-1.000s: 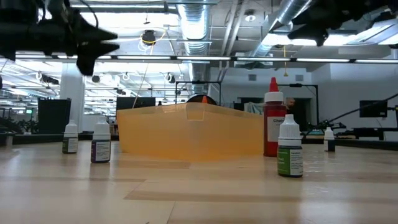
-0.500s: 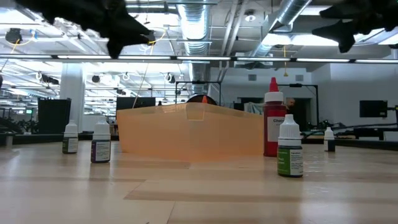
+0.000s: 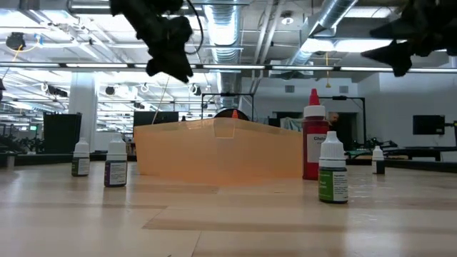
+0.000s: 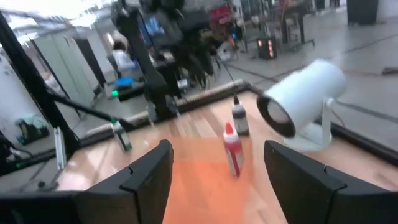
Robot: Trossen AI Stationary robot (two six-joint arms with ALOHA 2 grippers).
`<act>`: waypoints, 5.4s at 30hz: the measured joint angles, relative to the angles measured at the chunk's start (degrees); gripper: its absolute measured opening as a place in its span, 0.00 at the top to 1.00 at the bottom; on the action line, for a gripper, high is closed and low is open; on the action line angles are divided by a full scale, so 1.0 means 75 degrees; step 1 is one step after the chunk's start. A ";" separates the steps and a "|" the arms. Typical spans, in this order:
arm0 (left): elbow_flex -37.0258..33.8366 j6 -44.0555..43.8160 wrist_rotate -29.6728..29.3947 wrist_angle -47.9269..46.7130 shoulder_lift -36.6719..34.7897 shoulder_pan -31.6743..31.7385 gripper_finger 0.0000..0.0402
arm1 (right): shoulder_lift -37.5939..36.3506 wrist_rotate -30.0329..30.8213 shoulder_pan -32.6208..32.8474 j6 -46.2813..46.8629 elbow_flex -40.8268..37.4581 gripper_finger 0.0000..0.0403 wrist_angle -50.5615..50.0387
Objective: Pick & Place food coloring
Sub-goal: Put the big black food coloring bottle into the orange bin
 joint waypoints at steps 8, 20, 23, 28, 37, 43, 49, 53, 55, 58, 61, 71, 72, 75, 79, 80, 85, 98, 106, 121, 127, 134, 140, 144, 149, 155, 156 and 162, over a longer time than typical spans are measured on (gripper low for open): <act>0.0510 0.0148 -0.0761 -0.0151 0.1123 0.0539 0.70 | -0.0060 0.0022 -0.0003 -0.0007 0.0014 0.41 -0.0008; 0.0515 0.0172 -0.1402 -0.0272 0.1553 0.0781 0.70 | -0.0046 0.0020 -0.0003 -0.0013 0.0014 0.41 -0.0007; 0.0515 -0.0212 -0.1402 -0.0267 0.1553 0.0781 0.70 | -0.0046 0.0020 -0.0003 -0.0013 0.0014 0.41 -0.0007; 0.0515 -0.0863 -0.1060 -0.0270 0.1553 0.0769 0.70 | -0.0043 0.0020 -0.0003 -0.0015 0.0014 0.41 -0.0007; 0.0515 -0.1308 -0.0780 -0.0370 0.1553 0.0757 0.70 | -0.0043 0.0017 -0.0003 -0.0013 0.0014 0.41 -0.0007; 0.0515 -0.1553 -0.0799 -0.0756 0.1553 0.0757 0.70 | -0.0043 0.0020 -0.0003 -0.0013 0.0014 0.41 -0.0007; 0.0515 -0.1638 -0.0804 -0.0781 0.1553 0.0757 0.68 | -0.0043 0.0017 -0.0003 -0.0010 0.0014 0.41 -0.0007; 0.0515 -0.1615 -0.0804 -0.0780 0.1553 0.0757 0.65 | -0.0042 0.0017 -0.0003 -0.0010 0.0014 0.41 -0.0007; 0.0515 -0.1544 -0.0801 -0.0780 0.1553 0.0757 0.62 | -0.0041 0.0017 -0.0003 -0.0010 0.0014 0.41 -0.0007; 0.0515 -0.1508 -0.0776 -0.0780 0.1553 0.0757 0.59 | -0.0040 0.0017 -0.0003 -0.0010 0.0014 0.41 -0.0007; 0.0512 -0.1508 -0.0761 -0.0778 0.1555 0.0715 0.57 | -0.0040 0.0017 -0.0003 -0.0010 0.0014 0.41 -0.0007; 0.0492 -0.1616 -0.0988 -0.0390 0.2186 0.0550 0.55 | -0.0039 0.0029 -0.0015 0.0059 0.0017 0.41 -0.0009; 0.0491 -0.1632 -0.1032 -0.0381 0.2239 0.0550 0.55 | -0.0045 0.0032 -0.0016 0.0064 0.0017 0.41 -0.0002; 0.0508 -0.1634 -0.1084 -0.0341 0.2325 0.0550 0.55 | -0.0040 0.0066 -0.0017 0.0174 0.0023 0.41 -0.0018; 0.0520 -0.1639 -0.1220 -0.0297 0.2436 0.0548 0.55 | -0.0037 0.0085 -0.0017 0.0179 0.0026 0.41 -0.0012; 0.0520 -0.1641 -0.1266 -0.0280 0.2458 0.0532 0.55 | -0.0037 0.0087 -0.0017 0.0180 0.0026 0.41 -0.0004; 0.0520 -0.1647 -0.1227 -0.0280 0.2474 0.0490 0.55 | -0.0037 0.0103 -0.0017 0.0182 0.0026 0.41 -0.0010; 0.1029 -0.1709 -0.1133 -0.0950 0.2512 0.0466 0.55 | -0.0037 0.0251 -0.0017 0.0188 0.0023 0.41 -0.0007; 0.1068 -0.1791 -0.1460 -0.1320 0.2512 0.0466 0.55 | -0.0037 0.0254 -0.0017 0.0188 0.0023 0.41 -0.0007; 0.0870 -0.1928 -0.1740 -0.1186 0.2561 0.0463 0.55 | -0.0037 0.0621 -0.0015 0.0176 0.0020 0.41 -0.0010; 0.0873 -0.1931 -0.1681 -0.1186 0.2785 0.0309 0.55 | -0.0037 0.0621 -0.0015 0.0176 0.0020 0.41 -0.0010; 0.0893 -0.1980 -0.1614 -0.0858 0.3016 0.0206 0.55 | -0.0037 0.0608 -0.0009 0.0186 0.0014 0.41 -0.0073; 0.0893 -0.1985 -0.1597 -0.0814 0.3018 0.0209 0.55 | -0.0037 0.0609 -0.0012 0.0186 0.0014 0.41 -0.0126; 0.0891 -0.1983 -0.1619 -0.0781 0.3025 0.0173 0.55 | -0.0037 0.0609 -0.0012 0.0185 0.0014 0.41 -0.0127; 0.0888 -0.1984 -0.1620 -0.0768 0.3028 0.0171 0.55 | -0.0037 0.0609 -0.0012 0.0185 0.0014 0.41 -0.0127; 0.0885 -0.1986 -0.1649 -0.0768 0.3031 0.0171 0.55 | -0.0039 0.0609 -0.0012 0.0185 0.0014 0.41 -0.0127; 0.0885 -0.1986 -0.1649 -0.0768 0.3031 0.0171 0.55 | -0.0037 0.0609 -0.0012 0.0185 0.0014 0.41 -0.0127; 0.0879 -0.1983 -0.1740 -0.0777 0.3033 0.0166 0.57 | -0.0037 0.0609 -0.0012 0.0185 0.0014 0.41 -0.0129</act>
